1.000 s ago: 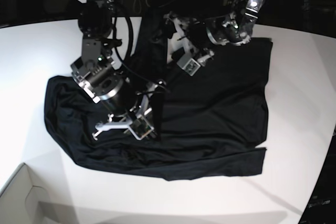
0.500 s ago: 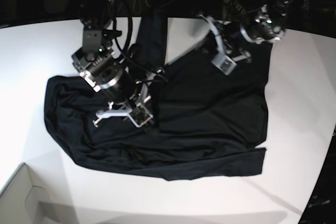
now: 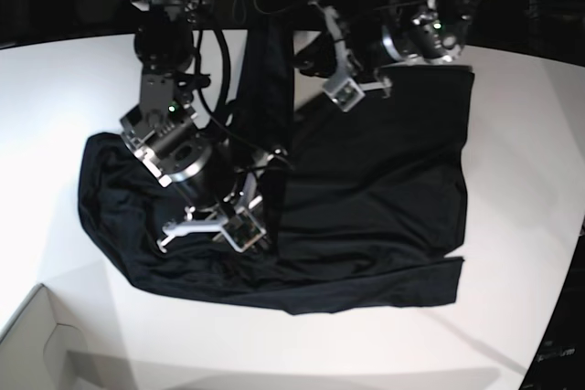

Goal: Layout the t-shirt on the table in an organized manner, then fold the t-shirt properly
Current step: 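Grasp the bunched collar edge with both grippers near each other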

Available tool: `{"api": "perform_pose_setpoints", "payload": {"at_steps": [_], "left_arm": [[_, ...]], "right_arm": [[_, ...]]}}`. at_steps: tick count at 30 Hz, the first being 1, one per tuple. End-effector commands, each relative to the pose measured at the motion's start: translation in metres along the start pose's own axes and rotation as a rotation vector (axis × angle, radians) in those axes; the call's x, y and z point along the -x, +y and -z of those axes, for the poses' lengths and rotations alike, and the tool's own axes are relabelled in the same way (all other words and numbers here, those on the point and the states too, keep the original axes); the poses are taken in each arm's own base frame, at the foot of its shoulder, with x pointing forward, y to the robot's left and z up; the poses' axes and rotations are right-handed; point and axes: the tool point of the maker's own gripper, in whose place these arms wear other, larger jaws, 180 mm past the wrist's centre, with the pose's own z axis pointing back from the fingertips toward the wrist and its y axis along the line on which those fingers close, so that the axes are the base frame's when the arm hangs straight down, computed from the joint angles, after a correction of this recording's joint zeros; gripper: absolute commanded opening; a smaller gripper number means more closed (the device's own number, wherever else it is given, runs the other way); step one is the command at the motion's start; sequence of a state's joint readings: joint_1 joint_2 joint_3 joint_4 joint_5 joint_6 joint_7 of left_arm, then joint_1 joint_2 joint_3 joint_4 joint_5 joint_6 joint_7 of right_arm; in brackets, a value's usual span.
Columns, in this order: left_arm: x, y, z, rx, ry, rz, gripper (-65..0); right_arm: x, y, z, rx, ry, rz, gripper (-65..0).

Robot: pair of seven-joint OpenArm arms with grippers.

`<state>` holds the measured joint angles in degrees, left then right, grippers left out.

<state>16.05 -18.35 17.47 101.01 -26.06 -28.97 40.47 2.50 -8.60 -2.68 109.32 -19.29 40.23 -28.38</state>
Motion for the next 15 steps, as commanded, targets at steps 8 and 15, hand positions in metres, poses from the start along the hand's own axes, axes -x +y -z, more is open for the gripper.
{"api": "perform_pose_setpoints", "payload": {"at_steps": [8,15], "left_arm": [[0.001,-0.011,0.027,0.056,0.008,-0.033,-32.0],[0.002,-0.006,0.039,0.059,0.017,-0.057,-22.1]], "right_arm": [[-0.026,-0.008,-0.001,0.020,-0.087,-0.004,-65.0],[-0.025,-0.007,-0.001,0.019,-0.085,-0.003,-65.0]]}}
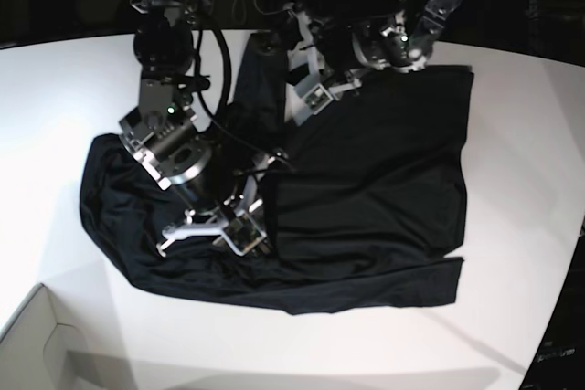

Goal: Layout the t-shirt on the table in an organized manner, then fold the t-shirt properly
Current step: 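Grasp the bunched collar edge with both grippers near each other, then pull the grasped edge apart, left and right grippers moving away from each other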

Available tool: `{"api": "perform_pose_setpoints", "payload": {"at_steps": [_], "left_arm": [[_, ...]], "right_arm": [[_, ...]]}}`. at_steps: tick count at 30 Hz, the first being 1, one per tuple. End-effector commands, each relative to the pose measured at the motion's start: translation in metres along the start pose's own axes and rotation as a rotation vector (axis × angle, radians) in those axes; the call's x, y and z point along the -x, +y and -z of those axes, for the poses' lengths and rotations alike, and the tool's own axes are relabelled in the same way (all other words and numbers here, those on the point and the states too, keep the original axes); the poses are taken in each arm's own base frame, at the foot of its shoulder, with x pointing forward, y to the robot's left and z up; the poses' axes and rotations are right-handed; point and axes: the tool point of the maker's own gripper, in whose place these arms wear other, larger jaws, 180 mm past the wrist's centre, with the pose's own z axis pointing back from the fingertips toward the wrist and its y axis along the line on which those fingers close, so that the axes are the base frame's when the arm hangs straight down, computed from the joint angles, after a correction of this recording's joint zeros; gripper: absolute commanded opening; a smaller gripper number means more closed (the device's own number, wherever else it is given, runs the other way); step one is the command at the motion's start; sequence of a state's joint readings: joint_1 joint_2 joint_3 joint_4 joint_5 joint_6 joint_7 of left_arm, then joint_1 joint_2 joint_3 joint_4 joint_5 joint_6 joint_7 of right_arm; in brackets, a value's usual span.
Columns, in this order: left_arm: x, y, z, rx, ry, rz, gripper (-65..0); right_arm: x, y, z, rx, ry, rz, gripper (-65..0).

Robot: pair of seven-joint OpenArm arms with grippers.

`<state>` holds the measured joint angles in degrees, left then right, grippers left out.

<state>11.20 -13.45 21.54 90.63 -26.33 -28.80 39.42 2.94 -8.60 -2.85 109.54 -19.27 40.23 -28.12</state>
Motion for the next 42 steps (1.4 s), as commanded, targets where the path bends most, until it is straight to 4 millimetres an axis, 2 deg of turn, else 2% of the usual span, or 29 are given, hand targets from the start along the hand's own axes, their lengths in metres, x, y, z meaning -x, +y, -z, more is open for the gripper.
{"api": "perform_pose_setpoints", "payload": {"at_steps": [1,6,9,12,17,18,20,25,32,39,42], "left_arm": [[-0.003,0.000,0.001,0.004,-0.005,0.003,-22.1],[-0.001,0.001,0.012,0.012,0.002,-0.028,-22.1],[0.004,0.000,0.021,0.026,0.025,-0.035,-25.9],[0.007,-0.006,0.033,0.056,0.062,-0.004,-37.0],[0.008,-0.012,0.044,0.084,0.096,0.021,-62.2],[0.007,-0.011,0.044,0.081,0.096,0.021,-65.0],[0.005,-0.009,0.041,0.078,0.087,0.029,-63.7],[-0.005,0.007,0.016,0.025,0.047,0.051,-64.8],[-0.025,0.038,-0.042,-0.112,-0.063,0.066,-64.8],[-0.026,0.051,-0.096,-0.229,-0.108,0.086,-64.8],[-0.020,0.065,-0.126,-0.313,-0.113,0.074,-64.8]], "right_arm": [[-0.020,-0.006,-0.001,0.016,-0.070,0.003,-65.0],[-0.020,-0.006,-0.001,0.016,-0.070,0.003,-65.0],[-0.020,-0.004,-0.001,0.013,-0.071,0.002,-65.0],[-0.020,-0.004,-0.001,0.012,-0.069,0.003,-65.0],[-0.014,0.001,-0.003,0.002,-0.059,0.011,-65.0],[-0.014,0.002,-0.003,0.001,-0.058,0.011,-65.0],[-0.013,0.002,-0.003,0.000,-0.057,0.012,-65.0],[-0.008,0.004,-0.004,-0.002,-0.042,0.019,-65.0],[0.003,0.014,-0.007,-0.022,-0.020,0.033,-65.0],[0.021,0.029,-0.014,-0.048,0.026,0.057,-65.0],[0.033,0.039,-0.019,-0.066,0.056,0.074,-65.0]]}}
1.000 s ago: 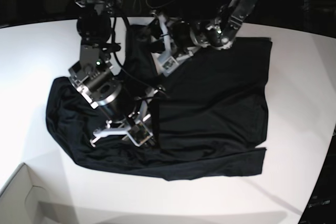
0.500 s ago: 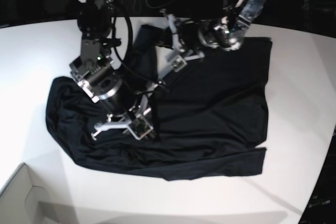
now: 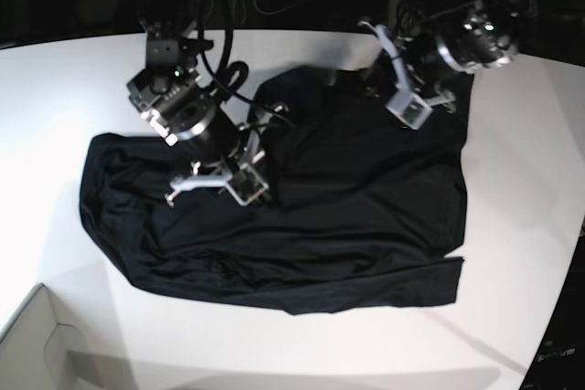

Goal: Layout the t-shirt on the table in an organized manner, then fold the t-shirt properly
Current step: 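Pull the grasped edge apart, left and right grippers moving away from each other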

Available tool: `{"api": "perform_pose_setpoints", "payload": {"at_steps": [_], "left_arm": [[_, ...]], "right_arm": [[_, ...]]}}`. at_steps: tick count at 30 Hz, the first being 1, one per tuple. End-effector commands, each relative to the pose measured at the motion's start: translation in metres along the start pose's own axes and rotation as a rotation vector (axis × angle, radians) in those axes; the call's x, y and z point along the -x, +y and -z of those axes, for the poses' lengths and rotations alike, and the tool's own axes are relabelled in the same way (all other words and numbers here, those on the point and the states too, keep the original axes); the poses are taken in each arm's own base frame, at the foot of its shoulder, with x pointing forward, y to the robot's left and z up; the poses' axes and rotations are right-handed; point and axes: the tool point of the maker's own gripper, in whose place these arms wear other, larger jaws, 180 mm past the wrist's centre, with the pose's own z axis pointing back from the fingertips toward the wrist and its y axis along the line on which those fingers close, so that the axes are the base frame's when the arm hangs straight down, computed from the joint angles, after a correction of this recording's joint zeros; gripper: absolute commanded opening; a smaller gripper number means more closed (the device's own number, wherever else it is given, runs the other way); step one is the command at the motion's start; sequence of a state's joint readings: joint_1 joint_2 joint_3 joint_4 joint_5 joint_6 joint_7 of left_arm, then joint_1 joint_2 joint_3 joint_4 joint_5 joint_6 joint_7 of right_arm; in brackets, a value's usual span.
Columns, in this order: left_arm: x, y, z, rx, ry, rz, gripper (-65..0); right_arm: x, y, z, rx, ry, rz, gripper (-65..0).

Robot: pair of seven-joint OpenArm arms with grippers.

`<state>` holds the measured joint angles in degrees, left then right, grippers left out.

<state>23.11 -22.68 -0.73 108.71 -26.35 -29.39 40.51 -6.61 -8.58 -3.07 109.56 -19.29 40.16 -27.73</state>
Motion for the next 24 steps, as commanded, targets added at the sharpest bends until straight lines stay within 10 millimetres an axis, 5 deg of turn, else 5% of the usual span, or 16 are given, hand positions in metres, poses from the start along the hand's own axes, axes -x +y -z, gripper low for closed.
{"api": "perform_pose_setpoints", "payload": {"at_steps": [1,10,20,24], "left_arm": [[-0.008,0.009,-0.012,-0.032,-0.035,0.005,-64.8],[-0.001,0.086,-0.085,-0.282,-0.071,0.015,-64.8],[0.006,0.151,-0.138,-0.552,-0.013,-0.080,-64.8],[0.008,0.161,-0.149,-0.608,-0.021,-0.125,-64.8]], "right_arm": [[-0.012,0.001,-0.003,0.003,-0.052,0.012,-65.0],[0.033,0.035,-0.018,-0.059,0.062,0.069,-64.8],[0.047,0.061,-0.027,-0.114,0.101,0.087,-37.3],[0.046,0.044,-0.031,-0.068,0.094,0.078,-28.7]]}}
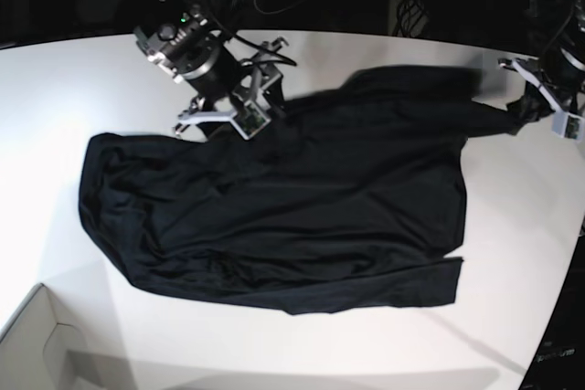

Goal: Layout the t-shirt on the table in an organized manner, then fold the t-shirt properly
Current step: 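Pull the grasped edge apart, left and right grippers moving away from each other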

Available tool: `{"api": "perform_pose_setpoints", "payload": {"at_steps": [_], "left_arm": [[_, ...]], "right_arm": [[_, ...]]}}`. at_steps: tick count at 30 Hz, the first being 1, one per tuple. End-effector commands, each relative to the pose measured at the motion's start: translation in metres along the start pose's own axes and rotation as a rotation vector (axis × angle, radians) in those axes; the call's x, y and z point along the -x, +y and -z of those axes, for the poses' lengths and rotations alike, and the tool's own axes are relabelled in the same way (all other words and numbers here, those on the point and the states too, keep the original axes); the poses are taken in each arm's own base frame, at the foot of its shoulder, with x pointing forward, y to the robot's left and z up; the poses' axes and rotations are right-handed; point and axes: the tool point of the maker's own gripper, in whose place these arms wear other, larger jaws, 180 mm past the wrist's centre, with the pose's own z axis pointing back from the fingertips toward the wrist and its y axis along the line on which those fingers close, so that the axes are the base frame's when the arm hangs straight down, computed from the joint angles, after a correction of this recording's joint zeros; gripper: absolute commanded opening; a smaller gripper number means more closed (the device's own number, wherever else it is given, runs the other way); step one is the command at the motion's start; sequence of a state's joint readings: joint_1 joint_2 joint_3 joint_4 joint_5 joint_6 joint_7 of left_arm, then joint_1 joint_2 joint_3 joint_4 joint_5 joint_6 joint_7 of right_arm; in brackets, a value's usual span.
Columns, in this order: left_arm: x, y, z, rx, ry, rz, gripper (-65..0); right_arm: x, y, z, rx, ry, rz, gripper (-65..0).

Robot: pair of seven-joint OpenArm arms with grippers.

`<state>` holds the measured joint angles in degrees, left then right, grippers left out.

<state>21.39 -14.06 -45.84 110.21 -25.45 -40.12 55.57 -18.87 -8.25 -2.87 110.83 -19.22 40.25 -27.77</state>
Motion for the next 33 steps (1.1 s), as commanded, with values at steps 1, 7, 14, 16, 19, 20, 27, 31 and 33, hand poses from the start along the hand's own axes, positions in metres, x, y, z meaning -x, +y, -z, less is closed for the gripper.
{"api": "perform_pose_setpoints", "payload": {"at_steps": [1,7,14,16,19,20,27,31,33], "left_arm": [[-0.018,0.004,-0.003,-0.007,-0.065,0.007,-64.8],[-0.009,-0.007,-0.001,0.009,-0.059,-0.036,-64.8],[0.000,-0.018,0.001,0.027,-0.046,-0.067,-64.8],[0.000,-0.018,0.001,0.028,-0.047,-0.070,-64.8],[0.000,-0.018,0.001,0.026,-0.047,-0.070,-64.8],[0.001,-0.017,0.000,0.024,-0.047,-0.071,-64.8],[0.005,-0.019,0.000,0.028,-0.033,-0.071,-64.8],[0.009,-0.021,-0.002,0.034,-0.024,-0.071,-64.8],[0.015,-0.023,-0.005,0.037,-0.008,-0.071,-64.8]], "right_arm": [[-0.011,-0.017,-0.006,0.049,-0.049,0.007,-28.0],[0.025,-0.101,-0.009,0.240,0.029,0.087,-27.7],[0.095,-0.152,-0.005,0.274,0.193,0.121,-28.0],[0.104,-0.150,-0.003,0.264,0.213,0.127,-28.1],[0.115,-0.146,0.000,0.245,0.236,0.145,-28.5],[0.118,-0.144,0.002,0.239,0.243,0.151,-29.9],[0.124,-0.155,0.004,0.240,0.237,0.145,-65.0],[0.136,-0.185,-0.022,0.342,0.245,0.181,-65.0],[0.136,-0.202,-0.039,0.403,0.240,0.189,-65.0]]}}
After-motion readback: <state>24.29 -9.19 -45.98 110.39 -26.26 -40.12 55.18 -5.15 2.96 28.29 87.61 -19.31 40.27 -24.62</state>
